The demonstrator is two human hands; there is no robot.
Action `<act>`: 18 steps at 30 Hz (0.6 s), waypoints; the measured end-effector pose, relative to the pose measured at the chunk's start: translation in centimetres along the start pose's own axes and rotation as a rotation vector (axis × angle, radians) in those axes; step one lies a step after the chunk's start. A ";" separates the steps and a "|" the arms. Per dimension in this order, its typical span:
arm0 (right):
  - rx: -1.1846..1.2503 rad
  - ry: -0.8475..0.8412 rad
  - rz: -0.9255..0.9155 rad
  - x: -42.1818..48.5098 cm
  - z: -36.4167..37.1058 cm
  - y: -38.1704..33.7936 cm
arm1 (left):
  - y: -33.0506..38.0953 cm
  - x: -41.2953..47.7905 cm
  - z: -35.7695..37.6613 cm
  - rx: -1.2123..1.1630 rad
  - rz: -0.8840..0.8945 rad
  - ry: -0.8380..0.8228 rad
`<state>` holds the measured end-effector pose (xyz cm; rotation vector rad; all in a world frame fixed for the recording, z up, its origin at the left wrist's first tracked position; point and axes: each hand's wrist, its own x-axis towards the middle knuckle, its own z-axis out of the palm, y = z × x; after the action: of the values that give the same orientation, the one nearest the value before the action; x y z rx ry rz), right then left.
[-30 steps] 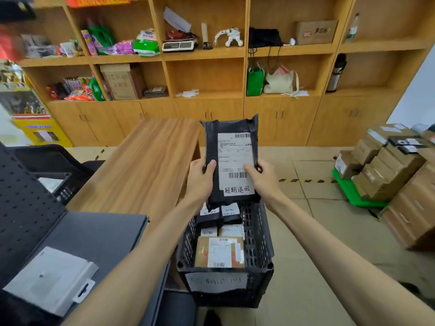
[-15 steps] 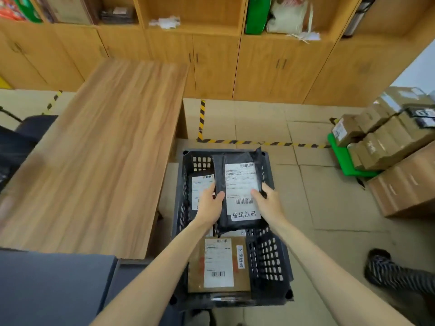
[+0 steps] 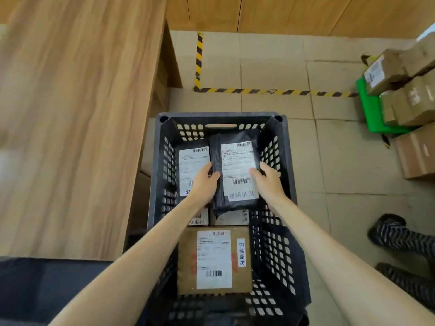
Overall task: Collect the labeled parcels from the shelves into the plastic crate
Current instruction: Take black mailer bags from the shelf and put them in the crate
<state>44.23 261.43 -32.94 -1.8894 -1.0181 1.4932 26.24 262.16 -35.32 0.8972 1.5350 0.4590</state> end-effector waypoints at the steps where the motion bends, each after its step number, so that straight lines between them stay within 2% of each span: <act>1: -0.001 -0.004 0.011 0.7 0.1 0.3 | -0.5 1.0 0.0 0.004 -0.020 0.008; 7: -0.022 -0.003 0.037 4.1 0.9 2.1 | -1.2 3.1 0.3 0.079 -0.035 0.060; 13: -0.096 -0.040 0.125 5.6 1.7 4.0 | -1.7 2.9 0.5 0.287 -0.021 0.057; 18: -0.117 -0.033 0.123 5.0 1.5 3.6 | -1.2 2.3 0.2 0.314 -0.012 0.082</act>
<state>44.19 263.32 -38.93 -2.0477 -1.0410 1.5687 26.21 263.11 -37.73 1.1207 1.7159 0.2511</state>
